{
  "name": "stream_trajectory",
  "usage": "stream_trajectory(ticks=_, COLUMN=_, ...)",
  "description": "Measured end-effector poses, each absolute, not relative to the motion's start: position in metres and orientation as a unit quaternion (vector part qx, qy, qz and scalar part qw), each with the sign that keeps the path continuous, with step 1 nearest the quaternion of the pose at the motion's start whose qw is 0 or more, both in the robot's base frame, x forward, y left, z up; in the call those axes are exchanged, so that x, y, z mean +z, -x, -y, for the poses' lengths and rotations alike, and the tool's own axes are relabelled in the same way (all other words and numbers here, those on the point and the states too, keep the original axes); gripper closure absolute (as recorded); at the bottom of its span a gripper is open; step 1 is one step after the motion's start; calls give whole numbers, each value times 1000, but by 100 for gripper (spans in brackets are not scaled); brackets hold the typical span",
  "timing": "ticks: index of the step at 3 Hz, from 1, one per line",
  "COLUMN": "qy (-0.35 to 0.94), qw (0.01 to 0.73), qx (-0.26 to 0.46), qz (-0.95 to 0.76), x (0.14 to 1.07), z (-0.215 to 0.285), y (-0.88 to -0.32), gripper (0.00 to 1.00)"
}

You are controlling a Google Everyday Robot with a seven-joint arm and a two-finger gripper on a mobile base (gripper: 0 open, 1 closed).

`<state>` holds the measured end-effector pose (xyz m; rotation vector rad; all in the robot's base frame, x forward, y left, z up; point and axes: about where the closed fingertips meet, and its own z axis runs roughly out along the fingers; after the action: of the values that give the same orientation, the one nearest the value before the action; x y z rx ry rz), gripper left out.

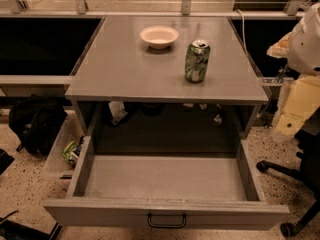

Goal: Place green can into top drawer

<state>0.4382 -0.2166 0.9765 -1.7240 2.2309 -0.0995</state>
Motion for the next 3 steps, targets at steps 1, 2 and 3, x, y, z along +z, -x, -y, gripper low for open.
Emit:
stream_trajectory(ticks=1, qy=603, qw=160, qx=-35, qz=-781, x=977, z=217, y=-438, gripper=0)
stream_trajectory(ticks=2, qy=608, qw=192, qx=-9, qz=-770, x=989, z=221, y=-458, gripper=0)
stream_trajectory(ticks=3, qy=628, qw=218, qx=68, qz=-744, x=983, z=238, y=-491, gripper=0)
